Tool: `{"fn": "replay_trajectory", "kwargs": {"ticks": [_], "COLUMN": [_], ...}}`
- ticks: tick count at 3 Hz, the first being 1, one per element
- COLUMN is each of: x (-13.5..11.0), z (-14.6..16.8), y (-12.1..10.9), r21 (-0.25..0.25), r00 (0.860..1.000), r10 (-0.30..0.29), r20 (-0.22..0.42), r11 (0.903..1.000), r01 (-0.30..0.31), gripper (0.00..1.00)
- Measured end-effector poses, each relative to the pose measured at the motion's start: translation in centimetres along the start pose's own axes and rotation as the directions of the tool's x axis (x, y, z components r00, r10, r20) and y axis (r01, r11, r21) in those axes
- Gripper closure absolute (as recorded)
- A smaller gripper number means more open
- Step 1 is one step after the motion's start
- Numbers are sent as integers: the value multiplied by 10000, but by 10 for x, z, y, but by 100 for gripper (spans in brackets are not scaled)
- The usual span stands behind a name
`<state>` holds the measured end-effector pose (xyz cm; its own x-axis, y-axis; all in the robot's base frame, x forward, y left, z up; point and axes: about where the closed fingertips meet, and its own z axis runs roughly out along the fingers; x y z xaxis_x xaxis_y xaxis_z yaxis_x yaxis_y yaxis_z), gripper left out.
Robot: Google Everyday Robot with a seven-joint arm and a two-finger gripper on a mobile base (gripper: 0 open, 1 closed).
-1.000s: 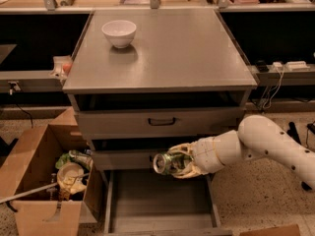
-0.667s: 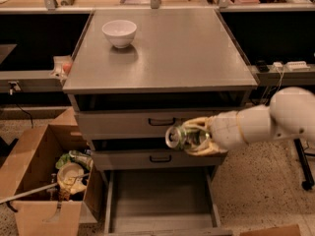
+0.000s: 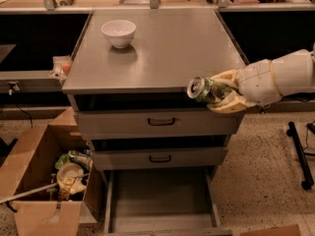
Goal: Pick green can from bottom drawer and place on counter
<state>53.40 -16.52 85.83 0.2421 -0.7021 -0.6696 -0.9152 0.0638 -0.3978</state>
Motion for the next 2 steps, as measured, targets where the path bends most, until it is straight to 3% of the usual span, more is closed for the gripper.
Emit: {"fn": "replay_trajectory", "kwargs": {"ticks": [1,2], "x": [-5,-4], "z": [-9,-6], "y": [-9,-7], "r21": [335,260], "r00": [9999,9999], "r10": [-147,-134], "r20": [66,70], "r11": [9993,9996], "r01": [145,132], "gripper": [100,100]}}
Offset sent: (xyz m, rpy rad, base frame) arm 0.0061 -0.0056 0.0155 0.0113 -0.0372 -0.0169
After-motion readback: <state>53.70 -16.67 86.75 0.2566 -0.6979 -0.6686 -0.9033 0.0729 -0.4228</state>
